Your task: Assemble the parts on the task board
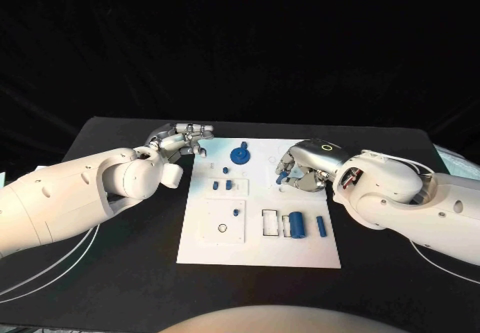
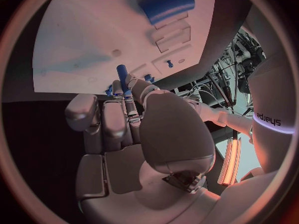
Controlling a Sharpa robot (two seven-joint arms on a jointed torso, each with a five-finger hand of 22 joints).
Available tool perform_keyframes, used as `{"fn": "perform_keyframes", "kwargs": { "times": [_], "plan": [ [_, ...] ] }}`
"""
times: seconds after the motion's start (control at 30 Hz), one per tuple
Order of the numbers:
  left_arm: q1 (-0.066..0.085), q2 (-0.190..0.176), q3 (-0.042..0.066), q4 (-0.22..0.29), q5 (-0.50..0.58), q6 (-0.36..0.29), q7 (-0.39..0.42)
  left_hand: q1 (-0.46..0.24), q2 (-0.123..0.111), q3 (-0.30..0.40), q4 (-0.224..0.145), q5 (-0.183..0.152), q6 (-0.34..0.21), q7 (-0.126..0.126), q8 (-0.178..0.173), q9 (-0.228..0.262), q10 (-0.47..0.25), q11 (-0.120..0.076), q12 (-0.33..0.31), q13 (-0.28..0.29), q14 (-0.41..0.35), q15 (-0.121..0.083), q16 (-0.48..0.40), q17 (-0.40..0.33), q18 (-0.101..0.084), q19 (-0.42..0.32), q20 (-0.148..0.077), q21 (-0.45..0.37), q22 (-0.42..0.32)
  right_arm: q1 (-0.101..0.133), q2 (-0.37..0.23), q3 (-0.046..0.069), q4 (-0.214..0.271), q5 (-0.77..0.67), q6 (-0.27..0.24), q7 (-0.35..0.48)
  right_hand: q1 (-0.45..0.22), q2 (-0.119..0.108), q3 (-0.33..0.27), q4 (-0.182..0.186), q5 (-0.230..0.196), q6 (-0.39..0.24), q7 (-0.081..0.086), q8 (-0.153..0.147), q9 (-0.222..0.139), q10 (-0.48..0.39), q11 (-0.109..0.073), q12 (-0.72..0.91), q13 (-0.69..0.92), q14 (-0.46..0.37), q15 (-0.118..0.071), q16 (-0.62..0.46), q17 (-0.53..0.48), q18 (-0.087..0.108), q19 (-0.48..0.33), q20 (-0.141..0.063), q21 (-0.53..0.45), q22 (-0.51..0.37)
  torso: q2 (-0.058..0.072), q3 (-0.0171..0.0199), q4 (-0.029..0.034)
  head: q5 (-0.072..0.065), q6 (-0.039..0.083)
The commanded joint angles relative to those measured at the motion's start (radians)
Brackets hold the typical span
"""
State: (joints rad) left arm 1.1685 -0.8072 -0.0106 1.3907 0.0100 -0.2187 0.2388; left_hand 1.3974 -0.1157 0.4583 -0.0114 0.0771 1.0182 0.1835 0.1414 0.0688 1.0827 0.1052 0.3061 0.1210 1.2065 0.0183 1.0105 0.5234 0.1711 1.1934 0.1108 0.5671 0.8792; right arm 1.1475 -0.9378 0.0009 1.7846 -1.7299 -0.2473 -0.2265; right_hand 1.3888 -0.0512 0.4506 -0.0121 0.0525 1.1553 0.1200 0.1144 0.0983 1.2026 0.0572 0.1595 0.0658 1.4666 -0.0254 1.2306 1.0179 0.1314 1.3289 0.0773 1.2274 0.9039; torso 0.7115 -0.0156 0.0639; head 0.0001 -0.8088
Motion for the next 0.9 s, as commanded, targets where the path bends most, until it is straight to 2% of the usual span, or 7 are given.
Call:
{"fn": "perform_keyframes", "kwargs": {
  "times": [0.03, 0.2, 0.33, 0.43, 0.57, 0.77, 0.9],
  "plan": [
    [-0.001, 0.003, 0.001, 0.001, -0.002, 0.019, 0.005, 0.005, 0.002, -0.001, -0.005, -0.001, -0.006, 0.0, 0.005, -0.001, -0.009, 0.0, 0.003, 0.002, -0.007, -0.001, -0.004, -0.001, 0.01, 0.003, 0.003, -0.002, -0.001, 0.005, -0.007, 0.001, 0.047, 0.064, -0.046, 0.003, 0.024, 0.009, 0.008, -0.002, 0.003, 0.0, 0.005, -0.004, 0.002, 0.011, 0.0, -0.006, 0.001, 0.026, -0.003, 0.005, 0.0, -0.013, 0.007, -0.003, 0.005, 0.001, 0.0, -0.0001, -0.0015, 0.003, 0.001],
    [-0.001, 0.004, 0.001, 0.001, -0.002, 0.02, 0.005, 0.005, 0.002, -0.001, -0.005, -0.001, -0.006, 0.0, 0.005, -0.001, -0.009, 0.0, 0.003, 0.002, -0.007, -0.001, -0.004, -0.001, 0.01, 0.003, 0.003, -0.002, -0.001, 0.003, 0.029, 0.0, 0.079, 0.095, -0.034, 0.016, 0.024, 0.007, 0.012, -0.005, 0.004, -0.001, 0.006, -0.005, 0.002, 0.011, 0.001, -0.01, 0.001, 0.025, -0.002, 0.005, -0.001, -0.013, 0.006, -0.002, 0.005, 0.001, 0.001, 0.0002, -0.0013, 0.009, 0.0],
    [-0.001, 0.007, 0.001, 0.001, -0.002, 0.021, 0.005, 0.005, 0.002, -0.001, -0.005, -0.001, -0.006, 0.0, 0.005, -0.001, -0.009, 0.0, 0.003, 0.002, -0.007, -0.001, -0.004, -0.001, 0.01, 0.003, 0.003, -0.002, -0.001, -0.01, 0.089, -0.006, 0.078, 0.096, -0.021, 0.028, 0.023, 0.007, 0.016, -0.006, 0.004, -0.003, 0.008, -0.007, 0.002, 0.01, 0.002, -0.014, 0.001, 0.025, -0.001, 0.004, -0.002, -0.012, 0.005, -0.002, 0.004, -0.001, 0.0, -0.0013, 0.002, 0.015, -0.003],
    [-0.002, 0.01, 0.001, 0.0, -0.002, 0.022, 0.006, 0.005, 0.003, -0.001, -0.006, -0.001, -0.006, 0.0, 0.006, -0.001, -0.01, 0.0, 0.004, 0.002, -0.007, -0.001, -0.004, -0.001, 0.01, 0.003, 0.003, -0.003, -0.002, -0.029, 0.14, -0.01, 0.065, 0.087, -0.013, 0.038, 0.023, 0.007, 0.017, -0.007, 0.005, -0.004, 0.008, -0.007, 0.002, 0.009, 0.003, -0.015, 0.001, 0.025, 0.0, 0.004, -0.004, -0.012, 0.005, -0.002, 0.004, -0.002, 0.001, -0.0019, 0.0039, 0.02, -0.001],
    [-0.002, 0.013, 0.001, 0.0, -0.001, 0.023, 0.006, 0.005, 0.003, -0.001, -0.006, -0.001, -0.006, 0.0, 0.006, -0.001, -0.01, 0.0, 0.004, 0.002, -0.007, -0.001, -0.004, -0.001, 0.01, 0.003, 0.003, -0.003, -0.002, -0.053, 0.195, -0.015, 0.042, 0.076, -0.001, 0.05, 0.022, 0.007, 0.019, -0.007, 0.005, -0.005, 0.009, -0.008, 0.002, 0.009, 0.003, -0.016, 0.001, 0.024, 0.0, 0.003, -0.006, -0.012, 0.004, -0.002, 0.003, -0.005, 0.002, -0.0009, 0.0056, 0.03, -0.005],
    [-0.002, 0.016, 0.001, 0.001, -0.001, 0.024, 0.006, 0.005, 0.003, -0.001, -0.006, -0.001, -0.006, 0.0, 0.006, -0.001, -0.01, 0.0, 0.004, 0.002, -0.007, -0.001, -0.004, -0.001, 0.01, 0.003, 0.003, -0.003, -0.002, -0.084, 0.257, -0.02, 0.0, 0.064, 0.027, 0.062, 0.022, 0.007, 0.021, -0.008, 0.006, -0.006, 0.009, -0.009, 0.002, 0.008, 0.004, -0.019, 0.001, 0.024, 0.0, 0.001, -0.008, -0.011, 0.002, -0.001, 0.001, -0.008, 0.002, -0.0008, 0.0017, 0.04, -0.011],
    [-0.002, 0.017, 0.001, 0.003, -0.001, 0.025, 0.006, 0.005, 0.003, -0.001, -0.006, -0.001, -0.006, 0.0, 0.006, -0.001, -0.01, 0.0, 0.004, 0.002, -0.007, -0.001, -0.004, -0.001, 0.01, 0.003, 0.003, -0.003, -0.002, -0.092, 0.276, -0.023, -0.022, 0.062, 0.049, 0.062, 0.02, 0.007, 0.022, -0.009, 0.006, -0.007, 0.01, -0.009, 0.002, 0.007, 0.005, -0.021, 0.001, 0.024, 0.001, 0.001, -0.01, -0.011, 0.001, -0.001, 0.0, -0.01, 0.002, -0.0005, 0.0013, 0.042, -0.013]
  ]
}}
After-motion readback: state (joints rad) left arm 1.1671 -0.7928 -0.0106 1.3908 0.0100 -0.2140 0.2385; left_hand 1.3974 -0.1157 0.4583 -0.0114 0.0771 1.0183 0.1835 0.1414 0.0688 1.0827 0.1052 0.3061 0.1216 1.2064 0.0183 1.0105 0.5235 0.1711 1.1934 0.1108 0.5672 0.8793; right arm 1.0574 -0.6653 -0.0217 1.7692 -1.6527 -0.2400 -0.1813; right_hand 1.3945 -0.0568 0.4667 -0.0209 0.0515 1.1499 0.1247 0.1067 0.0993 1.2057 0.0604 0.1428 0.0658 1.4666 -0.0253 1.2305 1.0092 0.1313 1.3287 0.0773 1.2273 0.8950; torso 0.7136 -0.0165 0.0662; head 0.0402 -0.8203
